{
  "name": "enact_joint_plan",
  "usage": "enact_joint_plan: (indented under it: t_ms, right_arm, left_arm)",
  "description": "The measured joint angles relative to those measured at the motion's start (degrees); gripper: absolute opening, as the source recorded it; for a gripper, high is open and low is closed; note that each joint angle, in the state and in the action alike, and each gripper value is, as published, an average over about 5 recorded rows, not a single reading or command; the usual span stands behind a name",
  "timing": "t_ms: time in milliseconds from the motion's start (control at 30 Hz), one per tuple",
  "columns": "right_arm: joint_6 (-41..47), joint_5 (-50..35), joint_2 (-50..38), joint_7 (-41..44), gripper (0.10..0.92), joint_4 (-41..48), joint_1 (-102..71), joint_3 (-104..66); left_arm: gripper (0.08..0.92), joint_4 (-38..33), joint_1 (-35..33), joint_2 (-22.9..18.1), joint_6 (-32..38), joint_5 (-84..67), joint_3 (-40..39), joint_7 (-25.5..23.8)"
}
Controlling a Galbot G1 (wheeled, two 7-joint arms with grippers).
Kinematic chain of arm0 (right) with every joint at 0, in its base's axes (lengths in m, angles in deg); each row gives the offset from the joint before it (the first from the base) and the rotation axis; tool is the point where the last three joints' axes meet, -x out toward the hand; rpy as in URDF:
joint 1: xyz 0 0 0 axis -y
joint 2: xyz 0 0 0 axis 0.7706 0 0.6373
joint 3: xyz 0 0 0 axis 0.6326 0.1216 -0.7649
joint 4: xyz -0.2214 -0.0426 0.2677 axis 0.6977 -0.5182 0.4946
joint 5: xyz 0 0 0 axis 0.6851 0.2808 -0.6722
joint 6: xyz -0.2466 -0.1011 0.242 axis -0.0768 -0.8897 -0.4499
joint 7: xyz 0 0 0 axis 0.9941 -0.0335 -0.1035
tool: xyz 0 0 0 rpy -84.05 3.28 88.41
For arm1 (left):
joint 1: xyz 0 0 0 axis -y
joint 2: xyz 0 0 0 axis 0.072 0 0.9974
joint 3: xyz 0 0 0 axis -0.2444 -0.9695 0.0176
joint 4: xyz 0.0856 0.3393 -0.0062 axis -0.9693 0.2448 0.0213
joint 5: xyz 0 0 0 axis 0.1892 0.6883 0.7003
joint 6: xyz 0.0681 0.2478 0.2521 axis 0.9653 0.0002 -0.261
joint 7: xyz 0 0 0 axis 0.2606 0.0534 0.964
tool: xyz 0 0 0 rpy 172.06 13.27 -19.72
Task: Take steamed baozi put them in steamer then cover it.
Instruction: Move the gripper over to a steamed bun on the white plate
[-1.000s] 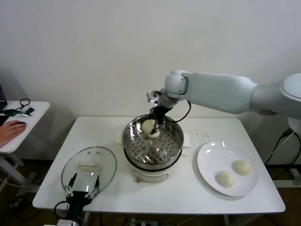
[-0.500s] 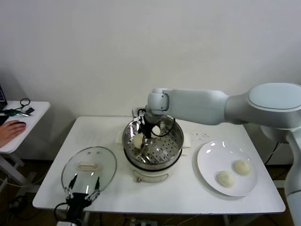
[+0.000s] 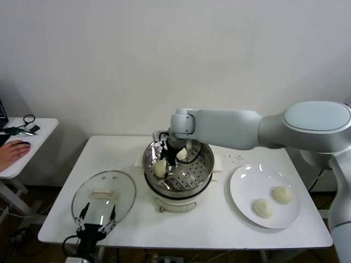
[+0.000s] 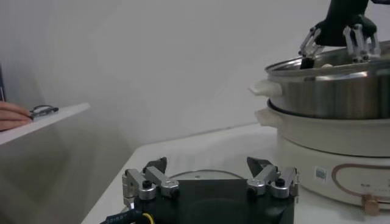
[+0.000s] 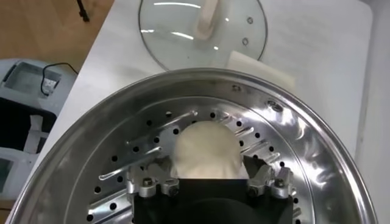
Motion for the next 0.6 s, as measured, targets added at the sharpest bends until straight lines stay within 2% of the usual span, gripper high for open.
enact_joint_plan:
  t_ms: [267, 600]
  right_arm:
    - [-2.01, 0.80, -5.28, 3.19, 0.823, -2.78, 4.75, 0.78]
    - [-4.58, 4.32, -18.98, 7.55, 0.823, -10.13, 11.00, 3.31]
  left_arm:
    - [0.823, 0.17, 0.19, 0.01, 0.03, 0.01, 0.00, 0.07]
    - [0.823, 0.11, 0.45, -0.15, -0.23, 0.63, -0.18, 0.05]
